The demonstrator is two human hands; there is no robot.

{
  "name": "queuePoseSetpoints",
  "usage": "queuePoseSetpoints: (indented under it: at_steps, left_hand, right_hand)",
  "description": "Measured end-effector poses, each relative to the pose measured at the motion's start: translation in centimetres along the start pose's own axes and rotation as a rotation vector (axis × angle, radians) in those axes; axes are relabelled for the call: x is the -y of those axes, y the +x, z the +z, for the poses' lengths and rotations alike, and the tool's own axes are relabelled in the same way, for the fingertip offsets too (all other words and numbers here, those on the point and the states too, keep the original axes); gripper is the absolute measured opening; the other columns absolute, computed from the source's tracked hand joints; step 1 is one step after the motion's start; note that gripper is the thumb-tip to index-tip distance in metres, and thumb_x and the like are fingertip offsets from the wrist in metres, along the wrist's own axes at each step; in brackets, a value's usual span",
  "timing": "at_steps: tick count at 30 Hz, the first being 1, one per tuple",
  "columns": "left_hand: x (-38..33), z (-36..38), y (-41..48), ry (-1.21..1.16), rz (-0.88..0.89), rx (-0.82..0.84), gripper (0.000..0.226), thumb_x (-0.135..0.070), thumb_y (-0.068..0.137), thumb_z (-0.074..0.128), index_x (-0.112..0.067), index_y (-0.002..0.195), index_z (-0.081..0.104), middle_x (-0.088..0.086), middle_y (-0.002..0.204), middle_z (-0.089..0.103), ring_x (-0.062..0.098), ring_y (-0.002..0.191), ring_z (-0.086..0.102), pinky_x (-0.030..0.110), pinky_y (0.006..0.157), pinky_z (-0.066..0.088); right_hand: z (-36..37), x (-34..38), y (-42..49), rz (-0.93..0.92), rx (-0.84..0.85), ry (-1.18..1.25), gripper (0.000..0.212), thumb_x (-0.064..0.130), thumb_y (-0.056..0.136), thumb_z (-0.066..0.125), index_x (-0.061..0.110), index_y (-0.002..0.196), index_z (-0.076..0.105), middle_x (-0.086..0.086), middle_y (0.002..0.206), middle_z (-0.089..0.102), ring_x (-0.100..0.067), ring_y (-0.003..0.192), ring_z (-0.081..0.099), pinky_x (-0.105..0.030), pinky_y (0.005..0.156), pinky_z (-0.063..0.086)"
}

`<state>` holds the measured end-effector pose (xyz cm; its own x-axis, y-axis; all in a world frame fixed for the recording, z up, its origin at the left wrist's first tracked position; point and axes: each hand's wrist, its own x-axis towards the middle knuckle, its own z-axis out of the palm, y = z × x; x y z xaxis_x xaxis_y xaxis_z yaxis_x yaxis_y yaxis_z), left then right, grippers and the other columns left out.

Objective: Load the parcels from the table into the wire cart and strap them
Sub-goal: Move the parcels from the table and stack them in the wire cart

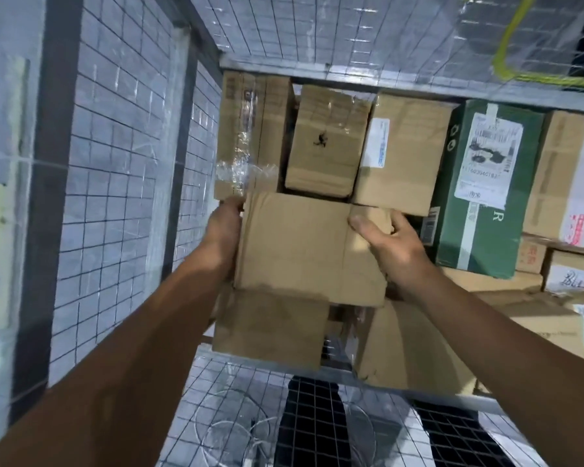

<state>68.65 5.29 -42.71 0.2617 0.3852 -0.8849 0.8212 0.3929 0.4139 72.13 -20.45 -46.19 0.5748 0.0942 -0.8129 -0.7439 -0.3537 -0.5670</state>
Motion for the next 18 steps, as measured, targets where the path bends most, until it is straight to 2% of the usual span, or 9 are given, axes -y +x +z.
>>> queuePoseSetpoints:
  at_steps: [2,4,5,6,8,10,13,15,18]
  left_hand:
    - [0.0,-0.4,-1.8,-0.057,-0.062,0.068,0.08,-0.077,0.098,0.036,-0.012,0.088,0.082,0.007,0.08,0.079,0.019,0.063,0.076,0.028,0.048,0.058]
    - [0.9,0.5,-3.5,0.172,0.046,0.118,0.101,-0.097,0.081,0.025,-0.018,0.117,0.079,0.011,0.116,0.077,0.025,0.1,0.077,0.043,0.079,0.063]
    - [1.8,1.1,-4.1,0.348,0.11,0.054,0.111,-0.101,0.075,0.021,-0.019,0.132,0.07,0.013,0.131,0.07,0.031,0.116,0.069,0.051,0.097,0.057]
    - [2.5,1.6,-4.4,0.484,0.188,-0.066,0.118,-0.103,0.072,0.019,-0.017,0.139,0.063,0.015,0.136,0.066,0.035,0.123,0.063,0.055,0.106,0.05]
    - [3.5,2.2,-4.5,0.557,0.283,-0.216,0.119,-0.104,0.072,0.02,-0.013,0.137,0.061,0.015,0.131,0.067,0.036,0.12,0.063,0.056,0.105,0.049]
    - [4.1,2.3,-3.7,0.538,0.267,-0.251,0.119,-0.105,0.07,0.023,-0.014,0.138,0.061,0.013,0.13,0.067,0.034,0.119,0.063,0.055,0.103,0.05]
    - [4.8,2.1,-1.3,0.537,0.223,-0.262,0.121,-0.109,0.065,0.024,-0.019,0.137,0.06,0.009,0.13,0.067,0.03,0.115,0.062,0.053,0.1,0.049]
    - [5.3,2.3,0.0,0.565,0.228,-0.282,0.12,-0.109,0.065,0.019,-0.021,0.137,0.059,0.01,0.131,0.066,0.031,0.115,0.061,0.054,0.1,0.048]
    - [5.6,2.3,0.2,0.602,0.214,-0.255,0.121,-0.105,0.07,0.018,-0.02,0.152,0.045,0.013,0.146,0.058,0.037,0.133,0.054,0.061,0.11,0.042]
  right_hand:
    - [0.6,0.2,-0.5,0.011,-0.085,0.051,0.099,0.079,0.054,0.081,0.028,0.135,0.058,0.008,0.118,0.072,-0.018,0.108,0.069,-0.044,0.101,0.054]
    - [1.2,0.8,-1.1,0.034,-0.121,0.061,0.08,0.076,0.063,0.079,0.029,0.126,0.063,0.003,0.116,0.073,-0.019,0.107,0.069,-0.048,0.101,0.054]
    - [1.5,0.8,-1.4,0.039,-0.125,0.054,0.07,0.073,0.07,0.077,0.03,0.123,0.065,0.005,0.114,0.074,-0.016,0.105,0.069,-0.048,0.099,0.055]
    - [1.8,0.7,-1.7,0.032,-0.126,0.038,0.059,0.071,0.076,0.075,0.032,0.12,0.067,0.01,0.109,0.074,-0.01,0.101,0.069,-0.044,0.095,0.055]
    - [2.6,0.0,-2.4,0.002,-0.169,-0.027,0.052,0.074,0.082,0.067,0.036,0.117,0.067,0.02,0.097,0.072,0.002,0.091,0.065,-0.034,0.082,0.05]
    - [3.5,-0.5,-2.6,-0.008,-0.231,-0.101,0.069,0.083,0.078,0.059,0.035,0.127,0.061,0.018,0.102,0.067,-0.006,0.095,0.062,-0.035,0.081,0.045]
    - [4.3,-0.8,-1.3,0.013,-0.251,-0.245,0.097,0.094,0.073,0.047,0.025,0.141,0.052,-0.002,0.126,0.066,-0.029,0.117,0.062,-0.048,0.096,0.052]
    - [4.4,-1.0,-0.5,0.05,-0.251,-0.335,0.117,0.102,0.068,0.038,0.026,0.157,0.032,-0.007,0.147,0.056,-0.035,0.132,0.054,-0.053,0.104,0.048]
    - [3.8,-0.5,-0.4,0.071,-0.226,-0.571,0.122,0.104,0.069,0.024,0.023,0.161,0.025,-0.01,0.156,0.047,-0.038,0.14,0.047,-0.054,0.104,0.044]
